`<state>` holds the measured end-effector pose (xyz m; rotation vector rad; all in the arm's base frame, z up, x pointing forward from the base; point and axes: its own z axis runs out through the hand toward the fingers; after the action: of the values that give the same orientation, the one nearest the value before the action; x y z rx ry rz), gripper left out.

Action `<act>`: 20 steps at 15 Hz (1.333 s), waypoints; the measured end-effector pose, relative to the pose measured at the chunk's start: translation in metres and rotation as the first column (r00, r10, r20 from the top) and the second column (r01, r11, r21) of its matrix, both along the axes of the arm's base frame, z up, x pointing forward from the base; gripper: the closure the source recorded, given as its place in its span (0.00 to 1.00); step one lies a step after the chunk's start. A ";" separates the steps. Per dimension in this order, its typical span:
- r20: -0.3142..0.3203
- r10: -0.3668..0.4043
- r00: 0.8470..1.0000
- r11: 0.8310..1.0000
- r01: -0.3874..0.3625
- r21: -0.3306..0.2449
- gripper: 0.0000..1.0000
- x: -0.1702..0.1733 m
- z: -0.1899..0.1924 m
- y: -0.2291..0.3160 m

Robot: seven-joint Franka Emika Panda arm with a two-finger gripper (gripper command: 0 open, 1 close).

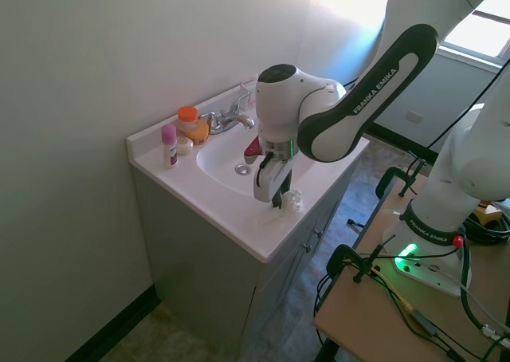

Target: Throw the tissue in the trash bin

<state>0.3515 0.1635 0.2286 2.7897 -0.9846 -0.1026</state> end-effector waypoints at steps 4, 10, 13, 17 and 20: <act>0.001 -0.022 1.000 1.000 0.022 -0.002 1.00 0.000 -0.001 -0.001; 0.038 -0.065 0.997 0.998 0.064 0.026 1.00 0.010 0.016 -0.001; 0.184 -0.126 0.975 0.990 0.112 0.084 1.00 0.028 0.081 -0.014; 0.401 -0.287 0.870 0.955 0.229 0.186 1.00 0.045 0.194 -0.119; 0.484 -0.467 0.740 0.883 0.359 0.303 1.00 0.043 0.241 -0.248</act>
<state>0.3948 -0.0844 0.4698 2.7526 -1.8176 0.6164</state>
